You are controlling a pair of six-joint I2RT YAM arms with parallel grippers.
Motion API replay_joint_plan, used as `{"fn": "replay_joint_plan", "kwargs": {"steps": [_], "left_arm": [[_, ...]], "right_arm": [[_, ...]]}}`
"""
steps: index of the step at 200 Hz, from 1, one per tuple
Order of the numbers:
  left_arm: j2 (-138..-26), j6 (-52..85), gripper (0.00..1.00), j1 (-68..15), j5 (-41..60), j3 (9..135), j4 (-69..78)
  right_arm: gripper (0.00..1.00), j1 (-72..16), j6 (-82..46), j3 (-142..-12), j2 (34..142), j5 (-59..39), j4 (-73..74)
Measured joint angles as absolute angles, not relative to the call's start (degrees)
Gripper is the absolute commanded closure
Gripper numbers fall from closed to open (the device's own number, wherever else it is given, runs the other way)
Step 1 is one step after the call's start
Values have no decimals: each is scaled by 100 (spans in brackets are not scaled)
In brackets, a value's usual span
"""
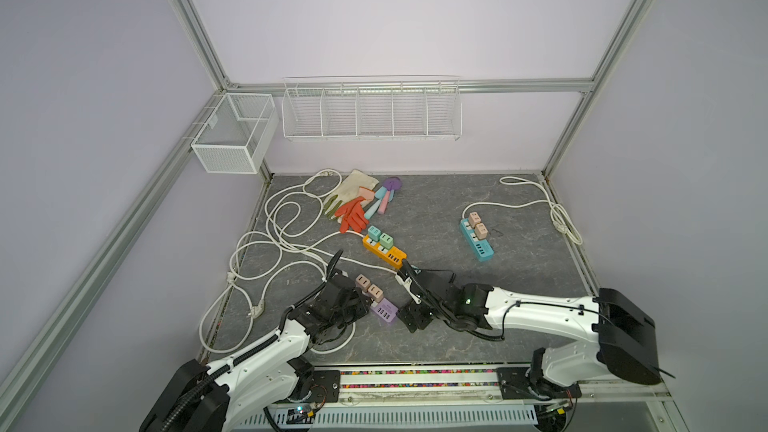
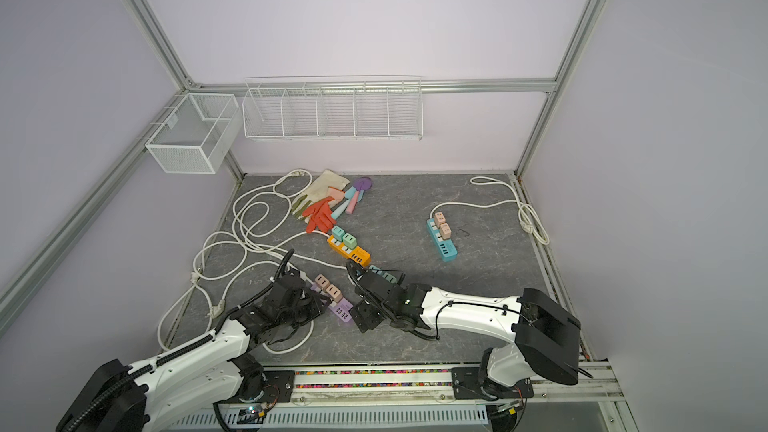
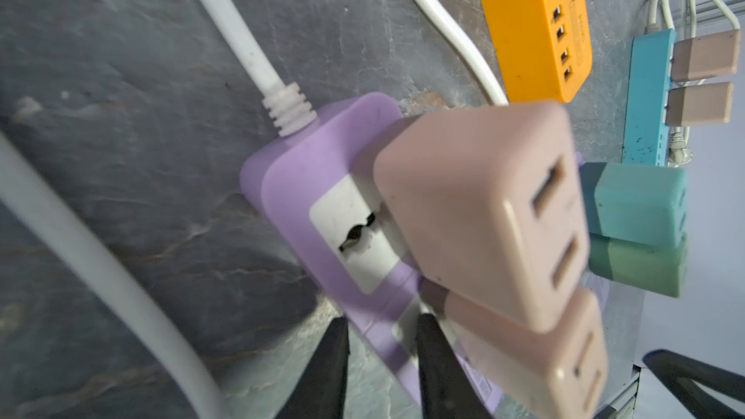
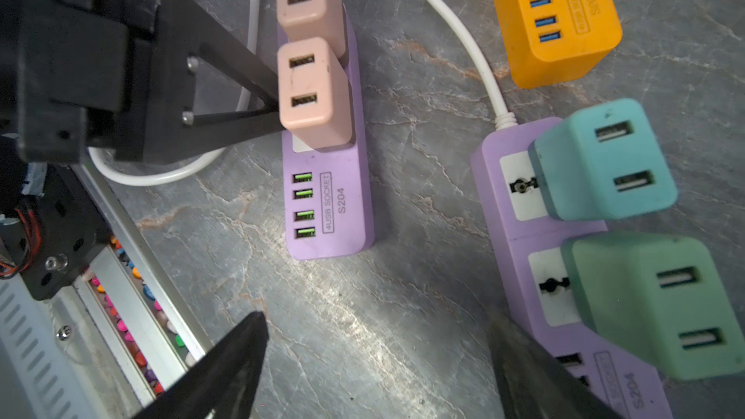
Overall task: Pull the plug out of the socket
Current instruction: 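Press the left gripper on the purple strip while the right grips the pink plug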
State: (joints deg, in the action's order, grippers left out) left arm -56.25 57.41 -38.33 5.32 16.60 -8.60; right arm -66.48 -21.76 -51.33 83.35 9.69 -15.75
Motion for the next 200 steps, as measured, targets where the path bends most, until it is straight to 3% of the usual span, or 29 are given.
{"fn": "replay_joint_plan", "kwargs": {"steps": [117, 200], "left_arm": [[-5723, 5741, 73, -3833, 517, 1706, -681], [-4812, 5846, 72, -3833, -3, 1693, -1210]], "right_arm": [[11, -6510, -1780, -6073, 9367, 897, -1651], [0, -6392, -1398, -6737, 10009, 810, -1817]]}}
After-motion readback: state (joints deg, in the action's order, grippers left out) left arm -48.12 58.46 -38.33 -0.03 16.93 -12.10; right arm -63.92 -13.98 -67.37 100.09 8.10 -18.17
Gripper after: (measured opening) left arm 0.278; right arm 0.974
